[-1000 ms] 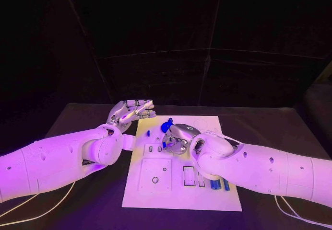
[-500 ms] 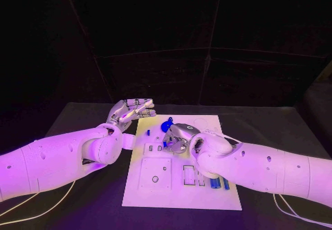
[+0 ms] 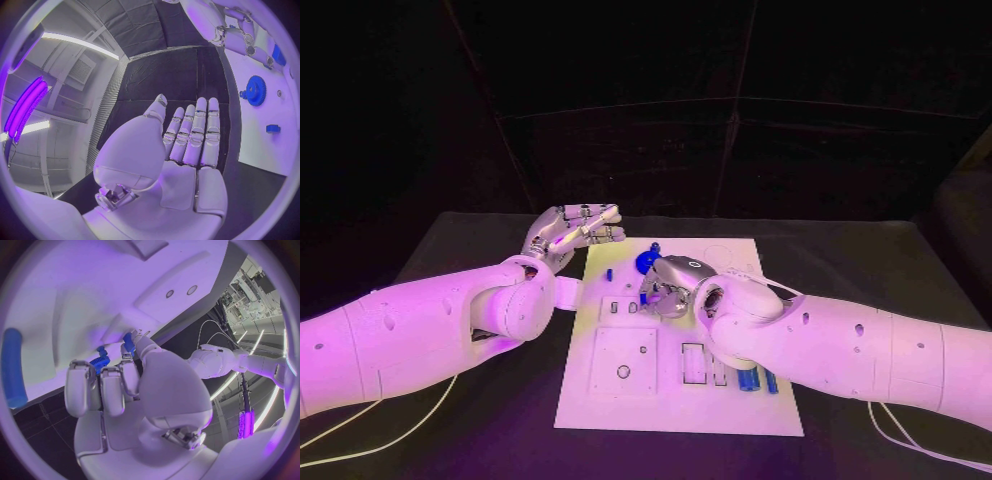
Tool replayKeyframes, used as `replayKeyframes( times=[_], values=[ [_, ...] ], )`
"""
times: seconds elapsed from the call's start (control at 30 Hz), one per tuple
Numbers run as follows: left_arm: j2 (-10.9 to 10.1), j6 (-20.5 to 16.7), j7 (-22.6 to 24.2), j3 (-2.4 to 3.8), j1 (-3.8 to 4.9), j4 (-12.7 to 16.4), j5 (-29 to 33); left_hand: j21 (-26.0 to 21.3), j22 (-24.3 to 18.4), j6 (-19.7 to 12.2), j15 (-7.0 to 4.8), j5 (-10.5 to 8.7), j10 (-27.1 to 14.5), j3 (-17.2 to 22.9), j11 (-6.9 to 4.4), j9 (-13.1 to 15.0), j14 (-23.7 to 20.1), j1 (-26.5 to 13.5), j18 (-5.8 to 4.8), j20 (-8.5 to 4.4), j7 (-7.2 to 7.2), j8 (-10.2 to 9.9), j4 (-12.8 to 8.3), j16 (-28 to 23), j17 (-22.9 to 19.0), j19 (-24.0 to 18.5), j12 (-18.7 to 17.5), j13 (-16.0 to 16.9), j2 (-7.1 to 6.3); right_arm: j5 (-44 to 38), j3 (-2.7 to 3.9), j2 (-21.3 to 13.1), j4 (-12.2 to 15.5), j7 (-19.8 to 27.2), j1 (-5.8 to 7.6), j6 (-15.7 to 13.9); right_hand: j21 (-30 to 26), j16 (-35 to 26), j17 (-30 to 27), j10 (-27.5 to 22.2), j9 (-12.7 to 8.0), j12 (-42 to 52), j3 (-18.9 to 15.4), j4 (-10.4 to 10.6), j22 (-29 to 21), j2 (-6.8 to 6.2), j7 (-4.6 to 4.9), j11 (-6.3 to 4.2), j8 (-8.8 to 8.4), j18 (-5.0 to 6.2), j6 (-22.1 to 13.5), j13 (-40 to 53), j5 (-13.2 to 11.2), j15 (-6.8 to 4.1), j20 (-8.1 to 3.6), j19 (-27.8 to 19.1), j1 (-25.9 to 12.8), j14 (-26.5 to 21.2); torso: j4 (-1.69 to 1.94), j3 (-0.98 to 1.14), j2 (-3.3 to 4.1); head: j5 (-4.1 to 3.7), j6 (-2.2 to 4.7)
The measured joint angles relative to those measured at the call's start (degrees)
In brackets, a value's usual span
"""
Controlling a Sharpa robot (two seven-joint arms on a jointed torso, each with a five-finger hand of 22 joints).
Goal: Assemble the parts on the task board
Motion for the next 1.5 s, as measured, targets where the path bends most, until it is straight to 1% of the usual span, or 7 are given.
replayKeyframes(
  times=[0.17, 0.6, 0.77, 0.9, 1.13, 1.27, 1.5],
  values=[
    [-0.03, 0.00, 0.00, 0.00, 0.00, 0.01, 0.01, 0.00, 0.00, 0.00, 0.00, 0.00, 0.00, 0.00, 0.00, 0.00, 0.00, 0.00, 0.00, 0.00, 0.00, 0.00, 0.00, 0.00, 0.00, 0.00, 0.00, 0.00, 0.00, -0.14, 0.01, -0.07, 0.28, 0.00, -0.01, 0.39, 0.00, 0.00, 0.00, 0.00, -0.07, -0.04, 0.00, 0.00, 0.00, -0.52, -0.21, 0.00, -0.01, 0.00, 0.19, -0.05, -0.25, 0.00, 0.20, -0.20, -0.52, 0.00, -0.02, -0.02, 0.00, 0.05, -0.13],
    [-0.05, 0.00, 0.00, 0.00, 0.01, 0.00, 0.02, 0.00, 0.00, 0.00, 0.00, 0.00, 0.00, 0.00, 0.00, 0.00, 0.00, 0.00, 0.00, 0.00, 0.00, 0.00, 0.00, 0.00, 0.00, 0.00, 0.00, 0.00, 0.00, -0.30, 0.02, -0.24, 0.85, -0.07, -0.04, 1.13, 0.00, 0.00, -0.01, 0.00, -0.26, -0.40, -0.01, 0.01, -0.01, -0.81, -0.53, 0.00, -0.11, 0.00, 0.46, -0.20, -0.53, -0.01, 0.20, -0.20, -0.81, 0.00, -0.01, -0.02, -0.02, 0.07, -0.31],
    [-0.05, 0.00, -0.01, 0.00, 0.01, -0.01, 0.03, 0.00, 0.00, 0.00, 0.00, 0.00, 0.00, 0.00, 0.00, 0.00, 0.00, 0.00, 0.00, 0.00, 0.00, 0.00, 0.00, 0.00, 0.03, 0.00, 0.00, 0.00, 0.00, -0.33, 0.03, -0.24, 0.87, -0.15, -0.04, 1.26, 0.00, -0.22, -0.01, -0.42, -0.25, -0.93, -0.30, -0.01, -0.01, -1.24, -0.57, 0.42, -0.10, 0.00, 0.40, -0.62, -0.54, -0.01, 0.24, -0.24, -1.25, 0.00, 0.02, -0.02, -0.02, 0.07, -0.34],
    [-0.05, 0.00, -0.01, 0.00, 0.01, -0.01, 0.04, 0.00, 0.01, 0.00, 0.00, 0.00, 0.00, 0.00, 0.00, 0.00, 0.00, 0.00, 0.00, 0.00, 0.00, 0.00, 0.00, 0.00, 0.05, 0.00, 0.00, 0.00, 0.00, -0.35, 0.00, -0.24, 0.94, -0.38, -0.04, 1.39, 0.00, -0.22, -0.01, -1.06, -0.33, -1.91, -0.34, 0.03, -0.01, -1.49, 0.14, 0.64, -0.64, 0.00, -0.55, -1.37, -0.78, 0.20, 0.42, -0.42, -1.51, 0.21, 0.03, -0.01, -0.02, 0.08, -0.37],
    [-0.05, 0.00, -0.01, 0.00, 0.01, 0.01, 0.04, 0.00, 0.01, 0.00, 0.00, 0.00, 0.00, 0.00, 0.00, 0.00, 0.00, 0.00, 0.00, 0.00, -0.01, 0.00, 0.00, 0.00, 0.05, 0.00, 0.00, 0.00, 0.00, -0.39, -0.03, -0.24, 1.06, -1.14, -0.09, 1.43, -0.23, -0.22, -0.02, -1.32, -0.90, -2.44, -0.60, 0.29, -0.01, -2.04, 0.74, 0.89, -1.78, 0.00, -1.99, -1.90, -1.00, 0.61, 0.62, -0.62, -2.06, 0.21, 0.03, -0.02, -0.01, 0.09, -0.39],
    [-0.05, 0.00, -0.01, 0.00, 0.01, 0.01, 0.05, 0.00, 0.01, -0.01, 0.00, 0.00, 0.00, 0.16, 0.00, 0.00, 0.00, 0.00, 0.00, 0.00, -0.01, 0.00, -0.16, -0.23, 0.04, 0.00, 0.00, 0.00, 0.00, -0.40, -0.04, -0.24, 1.18, -1.52, -0.13, 1.21, -0.23, -0.43, -0.02, -1.44, -1.01, -2.55, -0.94, 0.32, -0.01, -2.46, 0.75, 1.02, -1.81, 0.00, -2.57, -2.07, -1.00, 0.81, 0.82, -0.82, -2.48, 0.01, 0.03, -0.02, -0.01, 0.10, -0.41],
    [-0.04, 0.01, -0.03, 0.00, 0.01, -0.03, 0.06, 0.00, 0.01, -0.01, 0.00, 0.00, 0.00, 0.16, 0.00, 0.00, 0.00, 0.00, 0.00, 0.00, -0.01, 0.00, -0.16, -0.23, 0.04, 0.00, 0.00, 0.00, 0.00, -0.47, -0.09, -0.24, 1.36, -2.05, -0.18, 0.79, -0.23, -0.43, -0.02, -1.64, -1.02, -2.70, -0.95, 0.32, -0.01, -2.45, 0.96, 1.22, -2.11, 0.00, -2.79, -2.18, -1.00, 0.81, 0.82, -0.82, -2.47, 0.01, 0.03, 0.01, -0.01, 0.12, -0.44]
  ],
)
